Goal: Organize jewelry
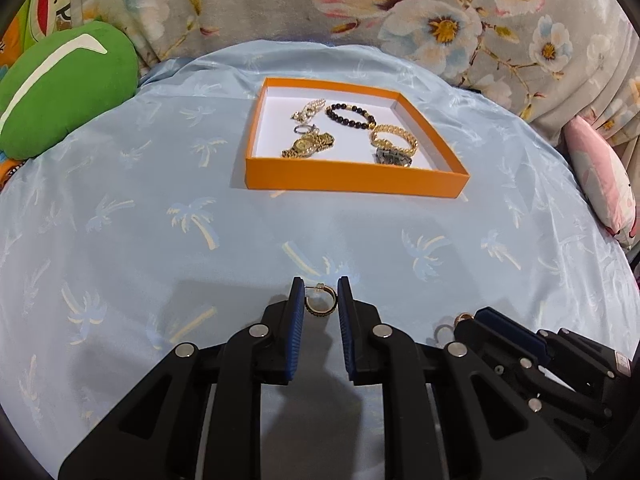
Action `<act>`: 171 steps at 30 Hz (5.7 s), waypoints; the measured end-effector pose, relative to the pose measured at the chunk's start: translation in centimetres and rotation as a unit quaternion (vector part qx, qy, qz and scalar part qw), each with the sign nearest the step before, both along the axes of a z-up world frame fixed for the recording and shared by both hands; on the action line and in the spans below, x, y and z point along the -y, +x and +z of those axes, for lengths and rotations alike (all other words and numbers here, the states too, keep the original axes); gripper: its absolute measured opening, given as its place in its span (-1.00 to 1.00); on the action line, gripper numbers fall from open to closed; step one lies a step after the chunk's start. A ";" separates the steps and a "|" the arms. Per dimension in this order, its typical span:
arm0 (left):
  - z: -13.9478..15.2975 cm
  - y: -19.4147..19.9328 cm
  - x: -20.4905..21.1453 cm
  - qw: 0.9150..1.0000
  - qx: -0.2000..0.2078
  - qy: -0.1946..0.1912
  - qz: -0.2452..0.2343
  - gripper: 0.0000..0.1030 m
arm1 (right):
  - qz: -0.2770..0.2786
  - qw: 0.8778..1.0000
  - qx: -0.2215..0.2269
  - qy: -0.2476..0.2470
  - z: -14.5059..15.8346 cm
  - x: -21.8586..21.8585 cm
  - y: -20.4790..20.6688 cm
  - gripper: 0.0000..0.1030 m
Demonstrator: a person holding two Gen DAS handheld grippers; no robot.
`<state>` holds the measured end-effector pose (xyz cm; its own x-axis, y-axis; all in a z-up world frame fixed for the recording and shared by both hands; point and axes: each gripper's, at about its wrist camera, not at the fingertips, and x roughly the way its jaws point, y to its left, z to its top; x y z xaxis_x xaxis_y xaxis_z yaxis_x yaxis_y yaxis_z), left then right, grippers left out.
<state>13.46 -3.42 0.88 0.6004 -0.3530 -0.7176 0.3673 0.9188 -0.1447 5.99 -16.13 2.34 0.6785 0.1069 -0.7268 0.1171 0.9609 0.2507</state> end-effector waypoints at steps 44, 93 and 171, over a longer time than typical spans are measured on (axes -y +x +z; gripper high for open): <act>2.3 18.3 6.5 0.999 0.046 0.005 0.021 -0.68 | -0.024 0.998 0.040 -0.048 1.6 6.3 19.8 -0.67; 2.8 8.6 2.6 0.992 0.100 0.026 0.072 0.03 | -0.054 0.989 0.083 -0.108 2.7 3.8 8.9 0.56; 0.8 4.1 0.9 0.983 0.062 0.110 0.132 0.59 | -0.084 0.992 -0.014 -0.093 0.2 2.8 4.9 0.68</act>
<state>17.56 -4.28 1.66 0.7378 -0.0174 -0.6748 0.1132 0.9887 0.0983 10.88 -18.95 2.52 0.6549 -0.1438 -0.7419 0.2846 0.9564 0.0658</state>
